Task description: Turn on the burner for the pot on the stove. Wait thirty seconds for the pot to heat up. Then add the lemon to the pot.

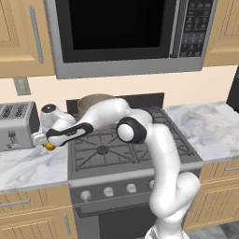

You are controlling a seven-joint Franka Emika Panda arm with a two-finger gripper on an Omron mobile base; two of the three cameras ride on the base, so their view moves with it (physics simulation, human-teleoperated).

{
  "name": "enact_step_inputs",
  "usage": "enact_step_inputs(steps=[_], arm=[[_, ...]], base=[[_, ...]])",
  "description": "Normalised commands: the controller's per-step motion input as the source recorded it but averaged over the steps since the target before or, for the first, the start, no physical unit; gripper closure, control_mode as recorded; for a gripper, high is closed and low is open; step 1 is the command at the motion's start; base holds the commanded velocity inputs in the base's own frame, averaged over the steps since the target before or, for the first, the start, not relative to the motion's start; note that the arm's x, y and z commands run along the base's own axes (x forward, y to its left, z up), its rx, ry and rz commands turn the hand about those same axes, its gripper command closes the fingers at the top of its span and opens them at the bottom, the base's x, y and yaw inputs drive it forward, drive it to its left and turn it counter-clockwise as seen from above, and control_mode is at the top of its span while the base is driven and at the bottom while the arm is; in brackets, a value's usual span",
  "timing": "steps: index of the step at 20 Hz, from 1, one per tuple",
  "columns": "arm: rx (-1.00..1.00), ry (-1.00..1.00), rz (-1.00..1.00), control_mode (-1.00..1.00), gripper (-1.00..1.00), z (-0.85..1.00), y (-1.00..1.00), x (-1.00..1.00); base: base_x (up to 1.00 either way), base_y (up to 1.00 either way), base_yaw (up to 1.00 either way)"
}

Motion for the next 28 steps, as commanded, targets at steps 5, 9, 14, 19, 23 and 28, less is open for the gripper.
enact_step_inputs(steps=[5, 9, 14, 19, 23, 28], arm=[[0.0, 0.03, 0.0, -1.0, -1.0, -0.3, 0.0, 0.16], [0.0, 0.05, 0.0, -1.0, -1.0, -0.3, 0.0, 0.15], [0.0, 0.05, 0.0, -1.0, 1.0, -0.33, 0.0, 0.06], [0.0, 0.02, -0.01, -1.0, 1.0, -0.2, -0.04, -0.02], [0.0, -0.01, -0.02, -1.0, 1.0, 0.02, -0.26, -0.19], [0.0, -0.16, -0.04, -1.0, 1.0, 0.36, -0.4, -0.33]], base=[[0.0, 0.0, 0.0], [0.0, 0.0, 0.0], [0.0, 0.0, 0.0], [0.0, 0.0, 0.0], [0.0, 0.0, 0.0], [0.0, 0.0, 0.0]])
